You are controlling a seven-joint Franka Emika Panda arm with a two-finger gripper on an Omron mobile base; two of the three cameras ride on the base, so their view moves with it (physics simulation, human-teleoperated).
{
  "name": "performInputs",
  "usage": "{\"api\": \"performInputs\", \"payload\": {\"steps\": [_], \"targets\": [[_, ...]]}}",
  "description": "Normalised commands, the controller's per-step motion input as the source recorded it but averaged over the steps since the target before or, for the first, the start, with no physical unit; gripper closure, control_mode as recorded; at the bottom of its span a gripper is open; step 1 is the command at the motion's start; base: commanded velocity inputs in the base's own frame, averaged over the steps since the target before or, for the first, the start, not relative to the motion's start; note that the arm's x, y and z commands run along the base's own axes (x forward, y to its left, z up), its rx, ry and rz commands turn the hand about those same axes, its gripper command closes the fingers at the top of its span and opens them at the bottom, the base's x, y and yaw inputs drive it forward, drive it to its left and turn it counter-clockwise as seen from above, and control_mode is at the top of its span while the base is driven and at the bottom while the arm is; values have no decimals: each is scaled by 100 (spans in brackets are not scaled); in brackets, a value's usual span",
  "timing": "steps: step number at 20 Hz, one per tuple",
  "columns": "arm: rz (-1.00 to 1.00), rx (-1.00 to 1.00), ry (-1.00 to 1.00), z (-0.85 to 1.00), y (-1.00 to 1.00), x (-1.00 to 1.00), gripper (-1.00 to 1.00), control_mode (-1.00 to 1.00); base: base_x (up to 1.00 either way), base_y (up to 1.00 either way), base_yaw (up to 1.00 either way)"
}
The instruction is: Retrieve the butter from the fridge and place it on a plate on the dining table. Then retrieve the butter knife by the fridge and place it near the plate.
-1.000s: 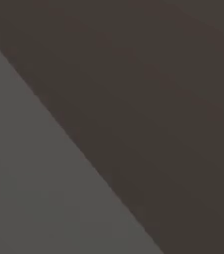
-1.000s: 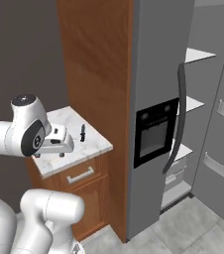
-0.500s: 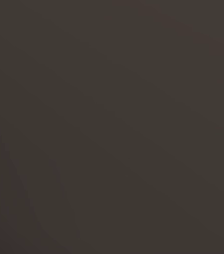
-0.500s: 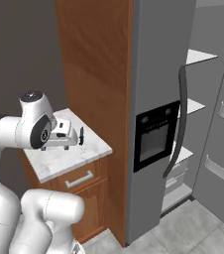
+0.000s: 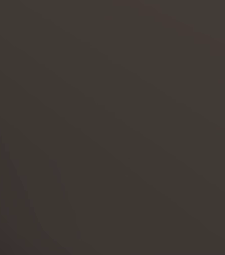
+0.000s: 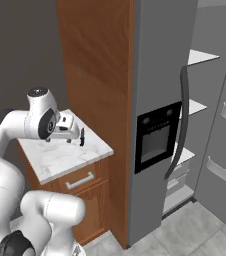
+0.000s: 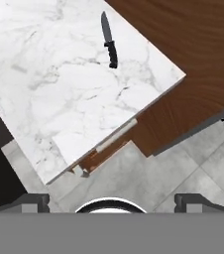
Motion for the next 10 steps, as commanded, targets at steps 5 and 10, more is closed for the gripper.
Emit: {"api": "performInputs", "payload": {"steps": [5, 10], "targets": [[-5, 0, 0, -13, 6, 35, -100, -100, 0, 0, 0], [1, 5, 0, -21, 0, 38, -100, -100, 0, 0, 0]]}}
